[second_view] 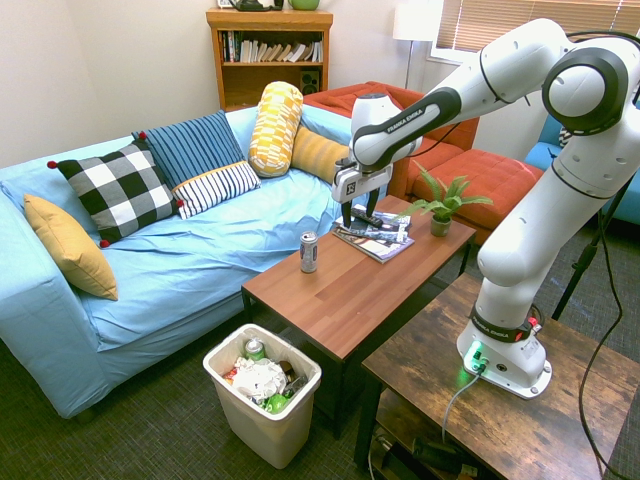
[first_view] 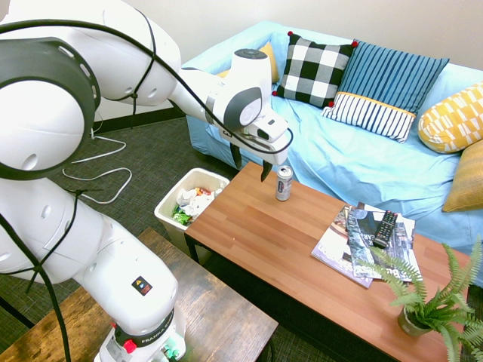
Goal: Throw the can in the trash bin
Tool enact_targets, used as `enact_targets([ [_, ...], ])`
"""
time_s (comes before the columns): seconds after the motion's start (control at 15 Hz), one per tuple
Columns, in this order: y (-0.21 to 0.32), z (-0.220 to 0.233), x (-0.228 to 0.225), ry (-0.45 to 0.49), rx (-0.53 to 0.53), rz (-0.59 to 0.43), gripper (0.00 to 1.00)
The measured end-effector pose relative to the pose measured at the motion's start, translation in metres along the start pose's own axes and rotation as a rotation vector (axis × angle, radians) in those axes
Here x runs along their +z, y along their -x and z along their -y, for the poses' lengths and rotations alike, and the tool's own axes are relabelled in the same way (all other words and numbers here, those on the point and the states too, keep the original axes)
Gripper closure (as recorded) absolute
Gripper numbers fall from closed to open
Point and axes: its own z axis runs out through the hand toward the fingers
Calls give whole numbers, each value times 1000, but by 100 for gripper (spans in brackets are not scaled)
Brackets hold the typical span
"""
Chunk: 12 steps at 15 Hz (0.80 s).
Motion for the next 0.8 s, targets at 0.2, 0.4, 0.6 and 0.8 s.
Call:
enact_targets([
  [0.2,-1,4,3,-2,-1,0,0],
  [0.4,-5,27,17,-30,25,-31,0],
  [0.6,-23,67,38,-47,86,-95,0],
  [0.8,-64,108,69,-33,172,-142,0],
])
